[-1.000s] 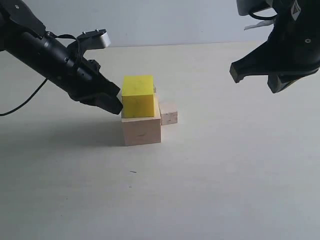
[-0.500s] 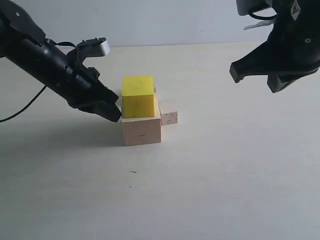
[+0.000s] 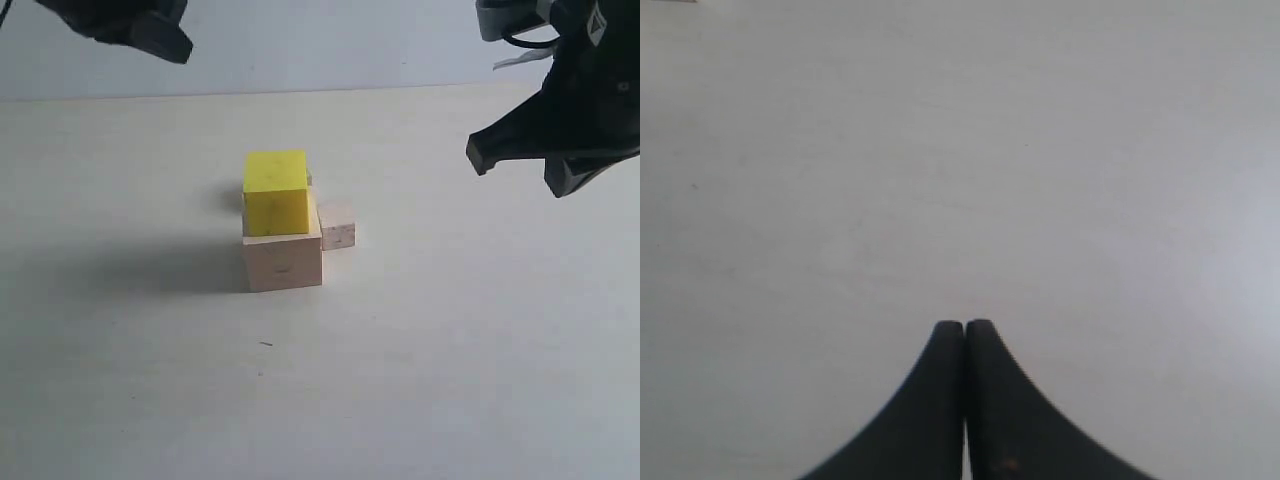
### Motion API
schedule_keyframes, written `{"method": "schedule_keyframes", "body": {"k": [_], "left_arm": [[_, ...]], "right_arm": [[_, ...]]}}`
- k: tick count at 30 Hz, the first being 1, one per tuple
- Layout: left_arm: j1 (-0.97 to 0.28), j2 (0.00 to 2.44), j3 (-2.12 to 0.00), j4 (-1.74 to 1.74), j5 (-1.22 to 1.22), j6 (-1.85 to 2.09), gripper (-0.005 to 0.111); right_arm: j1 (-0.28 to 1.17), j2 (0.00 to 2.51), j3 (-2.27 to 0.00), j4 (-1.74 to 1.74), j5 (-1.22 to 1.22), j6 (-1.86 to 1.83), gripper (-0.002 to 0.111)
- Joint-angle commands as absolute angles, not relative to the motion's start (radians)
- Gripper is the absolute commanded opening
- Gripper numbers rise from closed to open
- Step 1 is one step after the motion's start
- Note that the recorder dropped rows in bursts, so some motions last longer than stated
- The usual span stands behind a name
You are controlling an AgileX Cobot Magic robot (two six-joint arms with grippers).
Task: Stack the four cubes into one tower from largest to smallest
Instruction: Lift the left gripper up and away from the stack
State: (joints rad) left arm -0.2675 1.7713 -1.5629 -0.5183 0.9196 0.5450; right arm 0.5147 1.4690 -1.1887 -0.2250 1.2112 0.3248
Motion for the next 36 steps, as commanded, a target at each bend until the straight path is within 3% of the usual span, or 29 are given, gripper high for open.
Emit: {"method": "schedule_keyframes", "body": {"k": [1,6,12,24,27,32,36], "left_arm": [[-0.269,1.890,-1.775,-0.447,1.038,0.442,0.000],[-0.344,2.040,-1.998,-0.358,1.066,0.408,0.000],[-0.422,2.129,-2.117,-0.163,1.089,0.295,0.000],[-0.429,2.235,-2.269,-0.137,1.152,0.179,0.001],[-0.429,2.251,-2.295,-0.137,1.164,0.179,0.013],[-0.429,2.264,-2.294,-0.137,1.170,0.170,0.043],[-0.429,2.283,-2.294,-0.137,1.172,0.106,0.054]], "right_arm": [[0.509,1.461,-1.183,-0.160,1.221,0.314,0.000],[0.512,1.461,-1.183,0.059,1.179,0.249,0.000],[0.512,1.443,-1.165,0.030,1.170,0.226,0.000],[0.512,1.328,-0.995,0.056,1.092,0.170,0.000],[0.512,1.313,-0.994,0.102,1.092,0.135,0.000],[0.512,1.295,-0.994,0.167,1.085,0.086,0.000],[0.512,1.292,-0.994,0.184,1.081,0.070,0.000]]}}
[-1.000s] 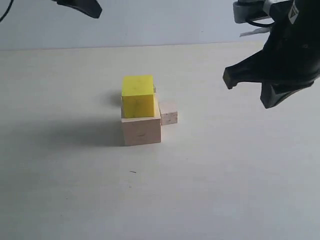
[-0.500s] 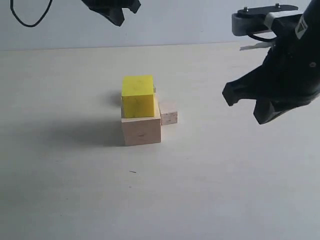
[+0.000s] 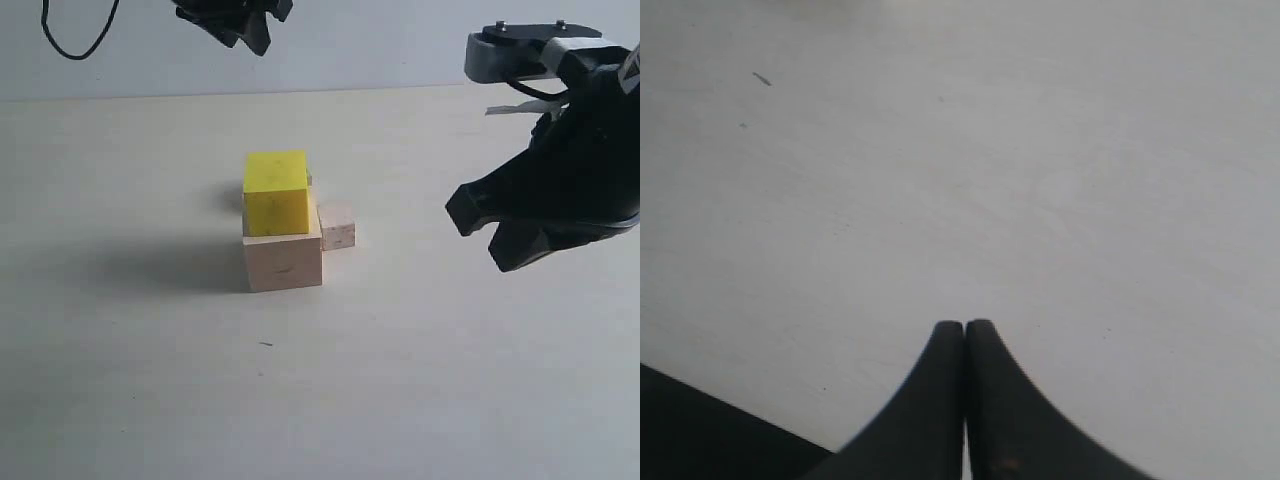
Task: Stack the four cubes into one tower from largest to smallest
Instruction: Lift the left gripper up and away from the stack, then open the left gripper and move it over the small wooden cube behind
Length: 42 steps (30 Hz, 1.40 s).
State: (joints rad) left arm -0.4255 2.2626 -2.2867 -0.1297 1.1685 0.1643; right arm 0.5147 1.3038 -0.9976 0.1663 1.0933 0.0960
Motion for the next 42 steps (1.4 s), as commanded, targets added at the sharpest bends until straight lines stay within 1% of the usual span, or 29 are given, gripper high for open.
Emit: {"method": "schedule_keyframes", "body": {"k": [1,7,16,18,29,31,42], "left_arm": [[-0.429,2.292,-2.294,-0.137,1.177,0.086,0.054],[-0.429,2.330,-2.294,-0.154,1.184,-0.088,0.054],[-0.429,2.330,-2.294,-0.162,1.221,-0.223,0.055],[-0.429,2.330,-2.294,-0.176,1.221,-0.243,0.058],[-0.432,2.330,-2.294,-0.205,1.221,-0.340,0.087],[-0.434,2.330,-2.294,-0.208,1.221,-0.373,0.089],[-0.438,2.346,-2.294,-0.233,1.221,-0.473,0.088]], "right_arm": [[0.512,1.292,-0.994,0.184,1.081,0.070,0.000],[0.512,1.292,-0.994,0.184,1.075,0.065,0.000],[0.512,1.292,-0.994,0.200,1.075,0.050,0.000],[0.512,1.292,-0.994,0.204,1.075,0.045,0.000],[0.512,1.292,-0.994,0.206,1.075,0.045,0.000],[0.512,1.292,-0.994,0.206,1.075,0.045,0.000],[0.512,1.292,-0.994,0.208,1.073,0.045,0.000]]}}
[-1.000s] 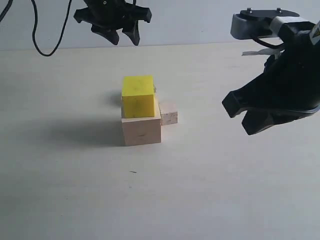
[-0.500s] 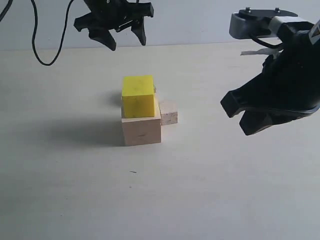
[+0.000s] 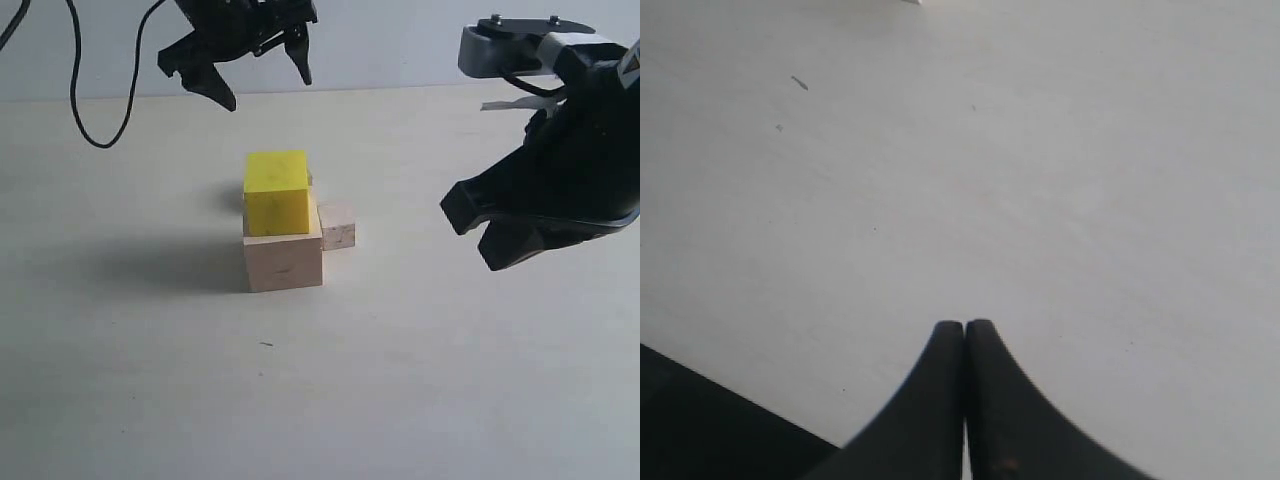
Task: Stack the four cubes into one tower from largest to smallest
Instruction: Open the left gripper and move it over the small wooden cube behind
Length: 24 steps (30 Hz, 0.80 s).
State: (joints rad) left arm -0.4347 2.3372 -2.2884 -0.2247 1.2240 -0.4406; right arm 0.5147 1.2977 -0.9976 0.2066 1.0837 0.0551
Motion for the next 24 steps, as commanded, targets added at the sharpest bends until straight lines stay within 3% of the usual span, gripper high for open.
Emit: {"method": "schedule_keyframes", "body": {"k": [1,24], "left_arm": [[-0.438,2.352,-2.294,-0.238,1.221,-0.476,0.088],[-0.438,2.421,-2.294,-0.246,1.221,-0.498,0.088]], "right_arm": [[0.512,1.292,-0.994,0.208,1.072,0.045,0.000],[0.512,1.292,-0.994,0.231,1.053,0.015,0.000]]}}
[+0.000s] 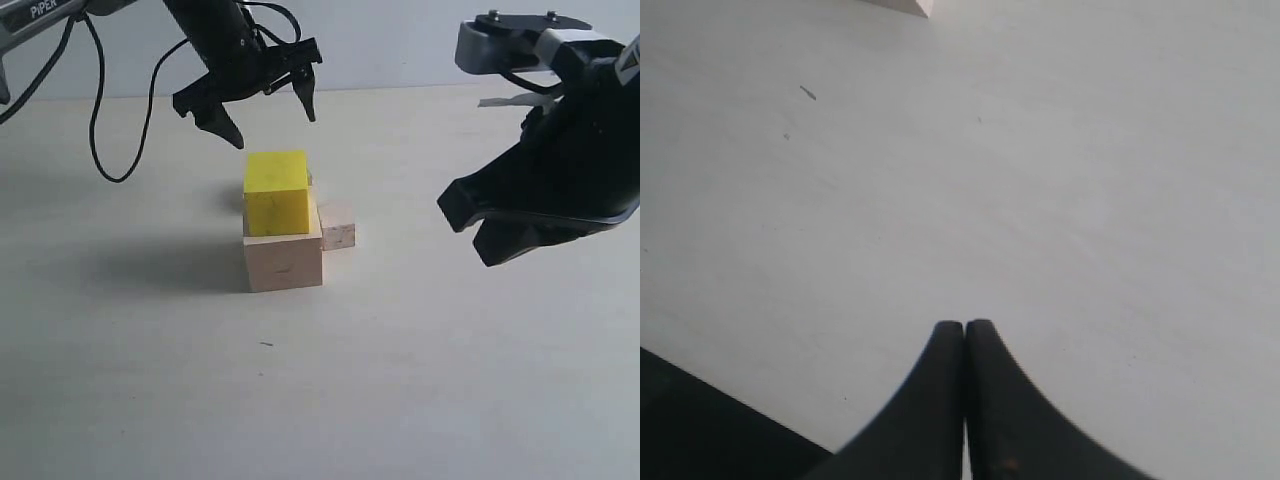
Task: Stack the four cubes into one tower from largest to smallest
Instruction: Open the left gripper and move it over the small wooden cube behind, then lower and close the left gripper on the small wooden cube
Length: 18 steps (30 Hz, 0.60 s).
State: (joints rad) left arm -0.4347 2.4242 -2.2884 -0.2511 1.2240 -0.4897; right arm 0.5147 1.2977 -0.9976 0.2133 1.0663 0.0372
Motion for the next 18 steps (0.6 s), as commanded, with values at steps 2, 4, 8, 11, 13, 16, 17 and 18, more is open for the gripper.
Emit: {"method": "schedule_keyframes", "body": {"k": [2,4,8,11,13,16,17,18], "left_arm": [[-0.438,2.421,-2.294,-0.246,1.221,-0.498,0.088],[-0.438,2.426,-2.294,-0.246,1.221,-0.498,0.088],[-0.438,2.448,-2.294,-0.246,1.221,-0.498,0.088],[-0.438,2.471,-2.294,-0.267,1.221,-0.503,0.088],[-0.438,2.483,-2.294,-0.269,1.221,-0.503,0.088],[-0.438,2.498,-2.294,-0.272,1.221,-0.503,0.088],[-0.438,2.502,-2.294,-0.272,1.221,-0.503,0.088],[-0.438,2.504,-2.294,-0.272,1.221,-0.503,0.088]], "right_arm": [[0.512,1.292,-0.994,0.250,1.053,0.000,0.000],[0.512,1.292,-0.994,0.255,1.053,0.000,0.000],[0.512,1.292,-0.994,0.255,1.053,0.000,0.000],[0.512,1.292,-0.994,0.255,1.052,-0.007,0.000],[0.512,1.292,-0.994,0.255,1.050,-0.007,0.000],[0.512,1.292,-0.994,0.255,1.048,-0.007,0.000],[0.512,1.292,-0.994,0.255,1.048,-0.007,0.000],[0.512,1.292,-0.994,0.255,1.048,-0.007,0.000]]}}
